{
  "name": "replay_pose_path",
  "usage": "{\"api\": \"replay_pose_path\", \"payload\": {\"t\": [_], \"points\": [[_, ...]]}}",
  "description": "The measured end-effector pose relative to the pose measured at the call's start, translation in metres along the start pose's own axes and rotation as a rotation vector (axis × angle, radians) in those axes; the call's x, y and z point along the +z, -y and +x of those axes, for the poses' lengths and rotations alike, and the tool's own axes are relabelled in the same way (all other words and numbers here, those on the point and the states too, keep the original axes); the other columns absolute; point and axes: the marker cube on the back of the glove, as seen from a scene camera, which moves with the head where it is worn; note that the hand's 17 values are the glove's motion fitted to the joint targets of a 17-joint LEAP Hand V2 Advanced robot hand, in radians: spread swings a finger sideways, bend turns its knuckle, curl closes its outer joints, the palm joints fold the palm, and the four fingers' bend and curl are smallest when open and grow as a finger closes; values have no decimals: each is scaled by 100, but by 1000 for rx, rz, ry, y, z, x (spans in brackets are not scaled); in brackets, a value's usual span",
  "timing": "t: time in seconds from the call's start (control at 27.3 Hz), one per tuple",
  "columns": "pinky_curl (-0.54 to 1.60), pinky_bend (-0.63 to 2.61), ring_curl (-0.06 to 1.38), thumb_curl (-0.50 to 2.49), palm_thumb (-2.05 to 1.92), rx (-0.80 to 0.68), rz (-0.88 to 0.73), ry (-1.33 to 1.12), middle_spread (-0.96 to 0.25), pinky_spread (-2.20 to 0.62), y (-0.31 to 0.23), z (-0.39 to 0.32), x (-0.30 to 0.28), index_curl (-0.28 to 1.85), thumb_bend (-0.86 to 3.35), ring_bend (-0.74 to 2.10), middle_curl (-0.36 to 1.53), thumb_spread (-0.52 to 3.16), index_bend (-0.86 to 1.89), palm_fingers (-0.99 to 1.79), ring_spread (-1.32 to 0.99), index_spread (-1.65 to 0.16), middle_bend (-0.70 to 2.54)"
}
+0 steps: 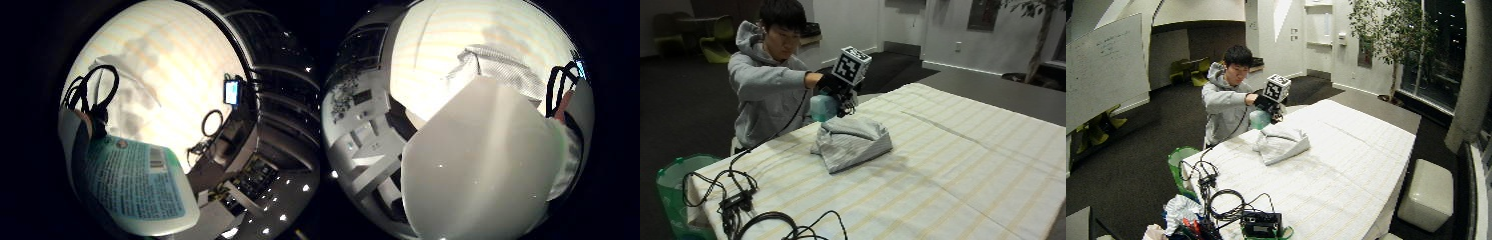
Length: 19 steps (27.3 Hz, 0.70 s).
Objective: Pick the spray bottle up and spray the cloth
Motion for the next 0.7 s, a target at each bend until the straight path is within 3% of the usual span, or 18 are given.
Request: {"api": "replay_pose_path", "payload": {"t": [0.37, 0.7], "points": [[36, 25, 41, 64, 106, -38, -133, -14, -14, -23, 21, -19, 63, 54, -3, 42, 49, -20, 54, 135, -19, -20, 55], [37, 24, 41, 64, 105, -48, -86, -1, -13, -23, 7, -34, 41, 54, -3, 42, 48, -20, 54, 135, -20, -20, 56]]}}
